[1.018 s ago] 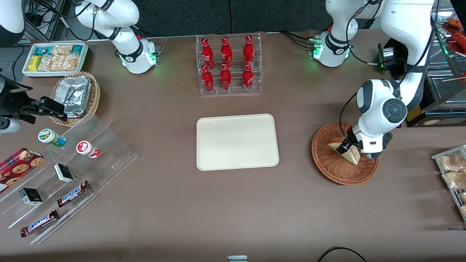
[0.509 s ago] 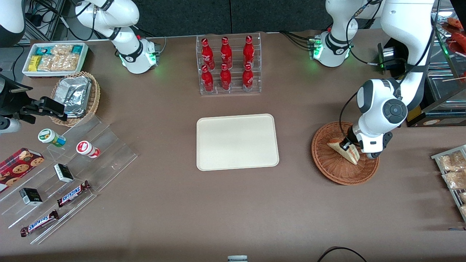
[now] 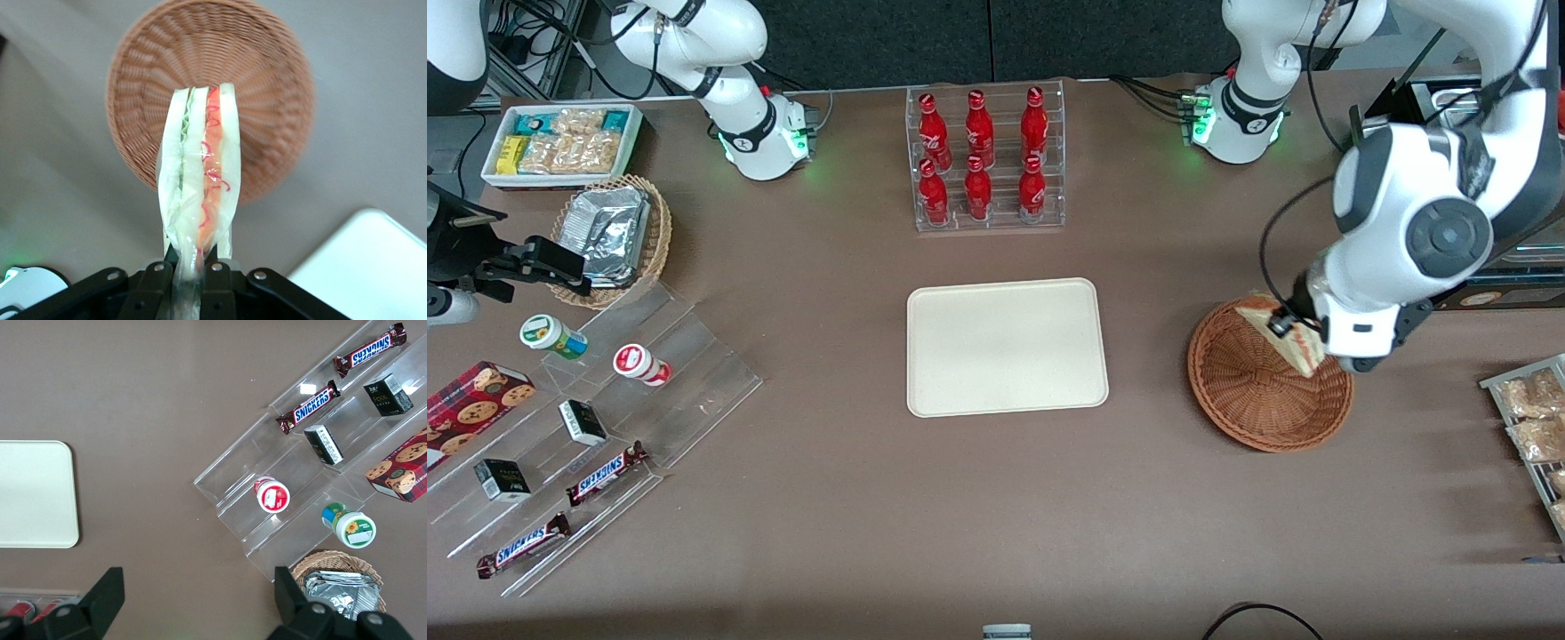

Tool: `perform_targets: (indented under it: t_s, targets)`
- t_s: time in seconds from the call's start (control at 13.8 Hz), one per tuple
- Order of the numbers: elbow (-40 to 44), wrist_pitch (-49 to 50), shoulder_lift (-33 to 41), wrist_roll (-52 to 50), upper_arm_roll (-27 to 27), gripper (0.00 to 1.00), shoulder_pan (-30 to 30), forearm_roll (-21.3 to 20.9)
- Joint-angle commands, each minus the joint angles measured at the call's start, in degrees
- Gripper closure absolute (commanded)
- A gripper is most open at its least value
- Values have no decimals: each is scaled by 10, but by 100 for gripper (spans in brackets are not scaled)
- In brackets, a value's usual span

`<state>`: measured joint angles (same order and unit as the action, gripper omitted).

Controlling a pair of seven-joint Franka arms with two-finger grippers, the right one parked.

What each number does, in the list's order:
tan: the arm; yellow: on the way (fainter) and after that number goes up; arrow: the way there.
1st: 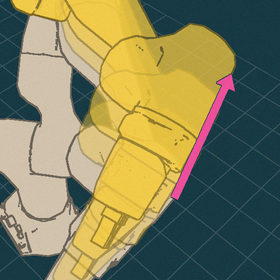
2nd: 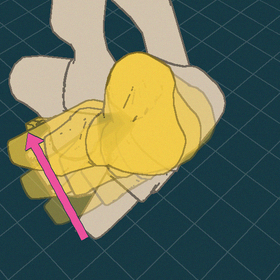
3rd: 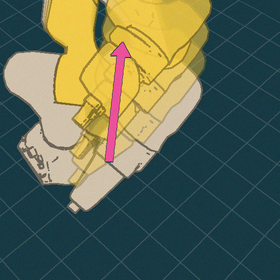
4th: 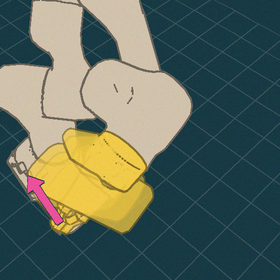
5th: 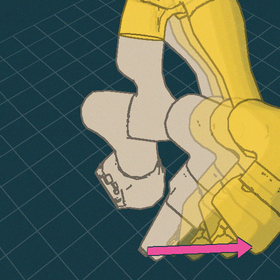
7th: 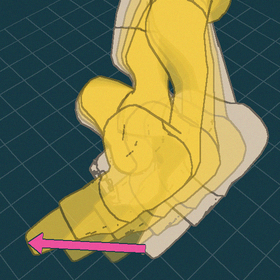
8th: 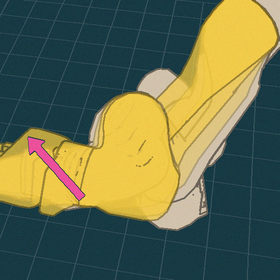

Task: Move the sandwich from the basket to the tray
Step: 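Lift the sandwich and carry it with the left gripper over the cream tray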

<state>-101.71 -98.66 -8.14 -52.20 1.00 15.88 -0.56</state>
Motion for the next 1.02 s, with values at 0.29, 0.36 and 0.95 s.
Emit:
perform_targets:
  t_s: [0.29, 0.36, 0.95]
  targets:
    - [113, 16, -83, -12, 3, 100, 197, -3]
    - [136, 5, -112, -11, 3, 100, 217, -1]
    - [192, -139, -281, -10, 3, 100, 325, -1]
